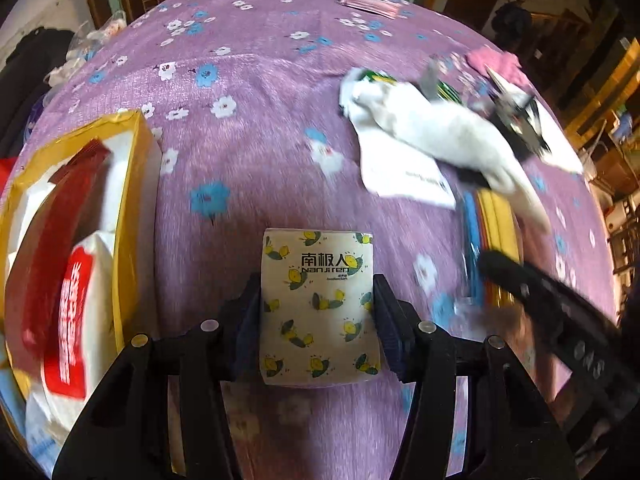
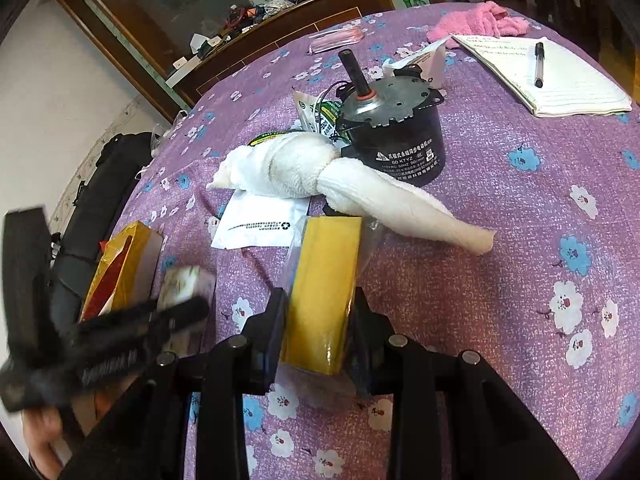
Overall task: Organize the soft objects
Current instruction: 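Carry the tissue box and yellow packet over the tray and release both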
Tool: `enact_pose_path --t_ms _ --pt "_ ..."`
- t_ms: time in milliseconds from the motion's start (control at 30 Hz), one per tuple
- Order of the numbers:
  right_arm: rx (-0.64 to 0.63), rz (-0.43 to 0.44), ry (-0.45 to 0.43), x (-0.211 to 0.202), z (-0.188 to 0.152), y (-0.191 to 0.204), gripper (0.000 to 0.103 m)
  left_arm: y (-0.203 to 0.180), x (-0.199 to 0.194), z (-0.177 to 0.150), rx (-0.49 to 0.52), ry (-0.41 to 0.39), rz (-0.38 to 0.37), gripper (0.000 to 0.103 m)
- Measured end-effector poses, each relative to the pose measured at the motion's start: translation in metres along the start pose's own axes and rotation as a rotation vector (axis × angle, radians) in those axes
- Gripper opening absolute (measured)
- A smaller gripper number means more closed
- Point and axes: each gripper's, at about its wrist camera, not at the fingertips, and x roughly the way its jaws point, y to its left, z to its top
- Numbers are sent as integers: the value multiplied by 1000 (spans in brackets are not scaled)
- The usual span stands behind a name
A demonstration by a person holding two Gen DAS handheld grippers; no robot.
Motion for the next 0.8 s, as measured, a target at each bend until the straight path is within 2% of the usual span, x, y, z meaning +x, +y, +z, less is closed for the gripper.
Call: enact_pose_path --t_ms 67,167,233,467,600,800 --pt "-9 0 -8 -2 -4 1 31 -2 -5 -11 -7 4 -30 52" --pt "-1 12 -2 -9 -14 0 31 -11 -14 -28 55 -11 4 52" --pt "17 29 8 -17 -23 -2 31 -13 -23 -41 70 -21 -20 52" --pt "27 61 -36 -61 -59 3 31 -19 -65 -90 105 -142 -16 52" --pt "-7 74 -68 -78 -69 19 31 -13 -91 -106 89 -223 4 52" --pt "-97 125 -97 -92 -72 61 31 3 -121 -116 80 -283 12 52"
